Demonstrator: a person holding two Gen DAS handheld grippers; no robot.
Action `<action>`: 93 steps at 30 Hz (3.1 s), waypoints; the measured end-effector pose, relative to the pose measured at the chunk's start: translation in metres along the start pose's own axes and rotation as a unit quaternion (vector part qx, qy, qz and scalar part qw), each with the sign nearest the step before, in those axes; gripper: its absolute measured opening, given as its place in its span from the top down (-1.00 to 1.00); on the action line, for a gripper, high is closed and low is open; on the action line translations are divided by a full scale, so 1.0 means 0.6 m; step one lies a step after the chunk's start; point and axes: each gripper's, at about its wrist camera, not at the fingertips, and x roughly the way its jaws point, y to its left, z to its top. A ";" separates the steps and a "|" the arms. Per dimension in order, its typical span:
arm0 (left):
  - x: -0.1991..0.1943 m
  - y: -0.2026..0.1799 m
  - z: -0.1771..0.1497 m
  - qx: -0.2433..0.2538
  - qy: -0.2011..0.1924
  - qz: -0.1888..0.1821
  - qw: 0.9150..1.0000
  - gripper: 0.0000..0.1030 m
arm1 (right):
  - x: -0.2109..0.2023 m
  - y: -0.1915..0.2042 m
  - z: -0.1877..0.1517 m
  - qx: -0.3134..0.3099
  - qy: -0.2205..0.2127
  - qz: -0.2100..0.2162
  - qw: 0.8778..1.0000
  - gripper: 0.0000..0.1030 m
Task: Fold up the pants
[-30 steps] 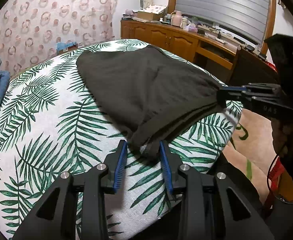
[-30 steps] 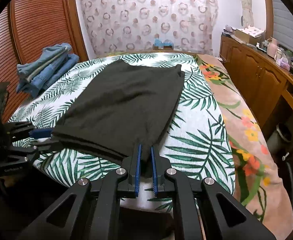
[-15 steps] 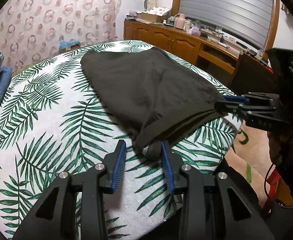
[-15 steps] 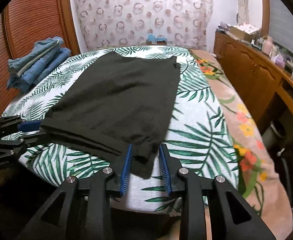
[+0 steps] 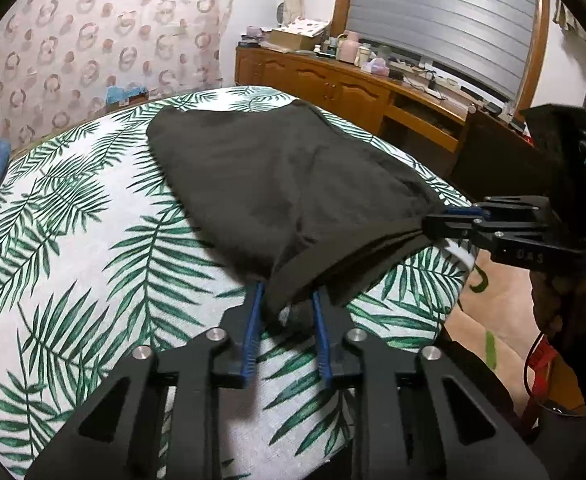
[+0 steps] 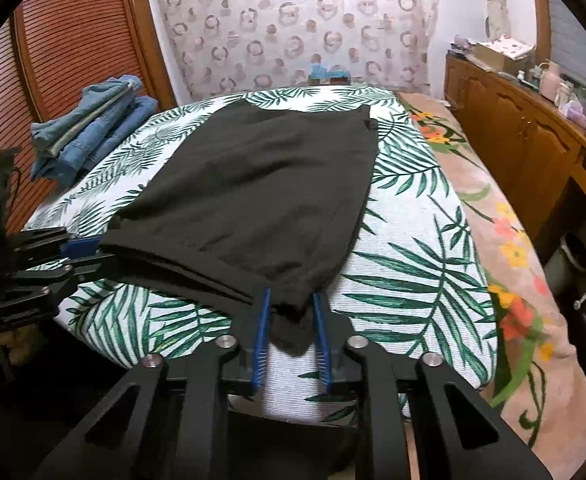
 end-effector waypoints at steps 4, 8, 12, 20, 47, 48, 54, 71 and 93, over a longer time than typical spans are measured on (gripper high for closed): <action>-0.011 -0.004 0.006 0.002 -0.012 -0.002 1.000 0.72 | -0.004 0.001 -0.004 0.011 -0.017 0.009 1.000 0.82; -0.055 -0.015 0.026 0.008 -0.044 0.011 0.999 0.74 | -0.033 0.013 0.010 0.003 -0.044 0.018 0.999 0.82; -0.122 -0.026 0.057 0.015 -0.082 0.023 0.996 0.75 | -0.087 0.031 0.045 -0.017 -0.089 0.028 0.996 0.82; -0.243 -0.039 0.126 0.052 -0.146 0.046 0.987 0.75 | -0.190 0.076 0.131 -0.082 -0.167 0.025 0.982 0.83; -0.262 0.136 0.313 0.064 -0.233 0.165 0.956 0.76 | -0.128 0.157 0.408 -0.175 -0.222 -0.023 0.959 0.83; -0.255 0.146 0.314 0.058 -0.227 0.169 0.957 0.75 | -0.113 0.158 0.411 -0.171 -0.219 -0.026 0.960 0.83; -0.205 0.190 0.260 0.023 -0.177 0.164 0.970 0.75 | -0.016 0.183 0.374 -0.173 -0.172 -0.001 0.970 0.83; -0.172 0.126 0.101 -0.001 -0.117 0.129 0.985 0.75 | -0.035 0.197 0.261 -0.180 -0.090 0.047 0.978 0.83; -0.178 0.078 -0.002 -0.055 -0.103 0.114 0.987 0.75 | -0.049 0.150 0.161 -0.102 -0.072 0.085 0.989 0.83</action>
